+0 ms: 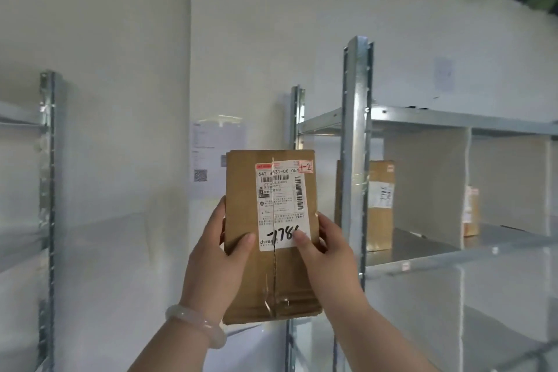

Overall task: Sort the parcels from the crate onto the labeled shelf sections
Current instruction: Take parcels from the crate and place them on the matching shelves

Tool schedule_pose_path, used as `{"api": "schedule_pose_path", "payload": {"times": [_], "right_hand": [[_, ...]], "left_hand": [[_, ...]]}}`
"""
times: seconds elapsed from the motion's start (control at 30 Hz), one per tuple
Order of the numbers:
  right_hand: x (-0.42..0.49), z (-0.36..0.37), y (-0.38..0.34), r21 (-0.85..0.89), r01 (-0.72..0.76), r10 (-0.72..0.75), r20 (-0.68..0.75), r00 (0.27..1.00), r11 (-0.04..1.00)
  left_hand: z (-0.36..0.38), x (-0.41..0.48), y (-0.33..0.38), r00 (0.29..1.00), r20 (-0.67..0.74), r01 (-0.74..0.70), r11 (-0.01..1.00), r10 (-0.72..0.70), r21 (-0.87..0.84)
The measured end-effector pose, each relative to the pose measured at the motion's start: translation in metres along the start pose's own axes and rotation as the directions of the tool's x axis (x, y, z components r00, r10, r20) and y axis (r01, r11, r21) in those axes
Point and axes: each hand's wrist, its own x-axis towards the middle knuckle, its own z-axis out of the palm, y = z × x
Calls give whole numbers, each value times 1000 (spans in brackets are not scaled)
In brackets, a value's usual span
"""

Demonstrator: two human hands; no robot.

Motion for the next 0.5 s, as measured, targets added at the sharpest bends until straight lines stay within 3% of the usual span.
{"api": "schedule_pose_path", "payload": {"times": [0.3, 0.5], "right_hand": [[-39, -60, -28, -78, 17, -34, -222, 975, 997], [-65, -98, -38, -166, -13, -45, -337, 940, 986]], "left_hand": [[32, -26, 47, 980, 164, -93, 990, 109, -103], [65, -41, 58, 956, 265, -73, 978, 124, -196]]}}
